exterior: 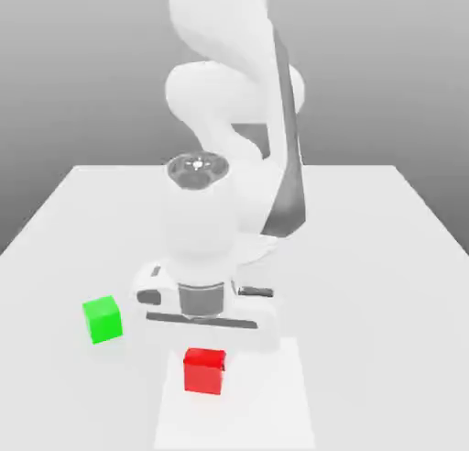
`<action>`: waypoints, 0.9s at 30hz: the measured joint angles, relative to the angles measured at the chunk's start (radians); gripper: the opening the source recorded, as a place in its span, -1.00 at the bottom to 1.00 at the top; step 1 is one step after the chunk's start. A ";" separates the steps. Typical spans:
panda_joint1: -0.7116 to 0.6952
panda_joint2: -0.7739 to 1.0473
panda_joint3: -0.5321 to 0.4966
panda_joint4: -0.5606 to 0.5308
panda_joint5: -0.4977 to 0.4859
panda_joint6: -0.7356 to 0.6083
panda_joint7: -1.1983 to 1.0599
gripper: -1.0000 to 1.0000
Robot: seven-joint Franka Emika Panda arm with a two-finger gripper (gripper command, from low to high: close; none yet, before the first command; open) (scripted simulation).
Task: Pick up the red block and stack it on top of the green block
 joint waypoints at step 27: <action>-0.353 -0.098 -0.226 -0.179 0.008 0.079 -0.272 -1.00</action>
